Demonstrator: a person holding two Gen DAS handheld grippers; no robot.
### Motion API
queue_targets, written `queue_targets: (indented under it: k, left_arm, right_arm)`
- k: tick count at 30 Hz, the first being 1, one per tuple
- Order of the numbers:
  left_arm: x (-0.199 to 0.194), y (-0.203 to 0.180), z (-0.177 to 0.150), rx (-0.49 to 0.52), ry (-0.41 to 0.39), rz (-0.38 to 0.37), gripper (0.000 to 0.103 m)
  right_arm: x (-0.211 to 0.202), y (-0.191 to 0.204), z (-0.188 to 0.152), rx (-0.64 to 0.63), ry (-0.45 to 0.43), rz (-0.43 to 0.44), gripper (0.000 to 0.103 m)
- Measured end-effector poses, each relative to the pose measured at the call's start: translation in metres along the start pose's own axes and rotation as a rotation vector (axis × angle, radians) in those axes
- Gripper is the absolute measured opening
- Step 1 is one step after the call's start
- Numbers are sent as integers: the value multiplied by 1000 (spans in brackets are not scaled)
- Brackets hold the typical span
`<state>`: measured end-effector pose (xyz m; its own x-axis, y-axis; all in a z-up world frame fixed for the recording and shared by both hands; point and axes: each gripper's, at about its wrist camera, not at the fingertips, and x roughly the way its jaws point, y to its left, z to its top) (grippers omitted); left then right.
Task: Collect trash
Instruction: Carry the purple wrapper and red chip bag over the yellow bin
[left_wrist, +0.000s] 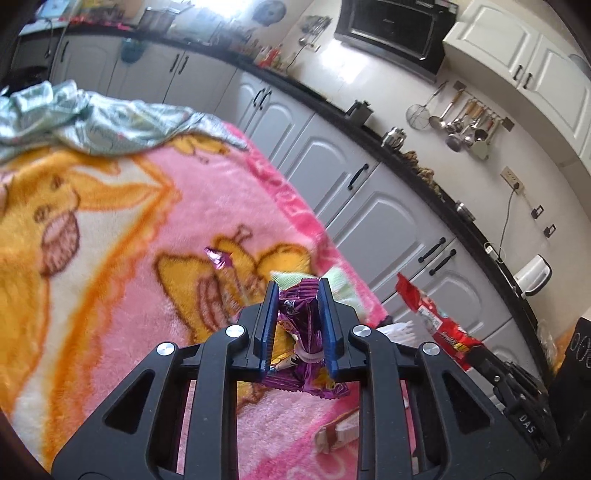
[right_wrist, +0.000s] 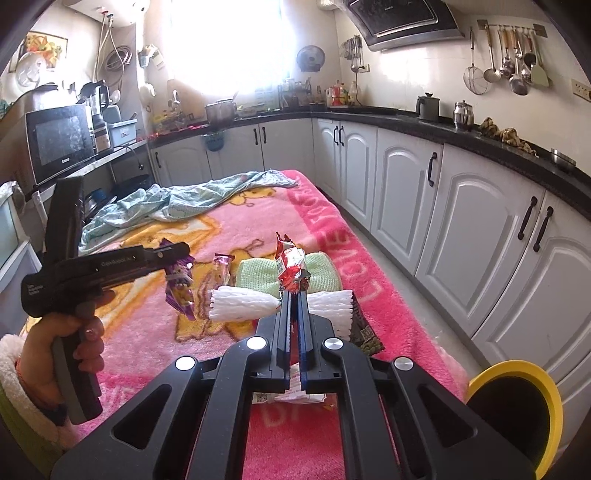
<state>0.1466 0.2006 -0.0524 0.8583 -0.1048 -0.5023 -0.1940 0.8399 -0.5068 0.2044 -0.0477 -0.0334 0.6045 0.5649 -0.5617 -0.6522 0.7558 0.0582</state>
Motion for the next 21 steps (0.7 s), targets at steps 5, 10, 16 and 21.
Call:
queue_targets:
  k: [5, 10, 16, 21]
  left_arm:
    - [-12, -20, 5, 38, -33, -25, 15]
    - [-17, -45, 4, 82, -40, -62, 15]
    - [-18, -74, -3, 142, -37, -95, 15]
    - [-20, -93, -8, 177, -36, -120, 14]
  right_arm:
    - [-12, -2, 2, -1, -15, -8, 3]
    - [-24, -7, 2, -4, -26, -16, 3]
    - [-43, -14, 1, -11, -45, -40, 3]
    - [-60, -23, -4, -10, -57, -58, 3]
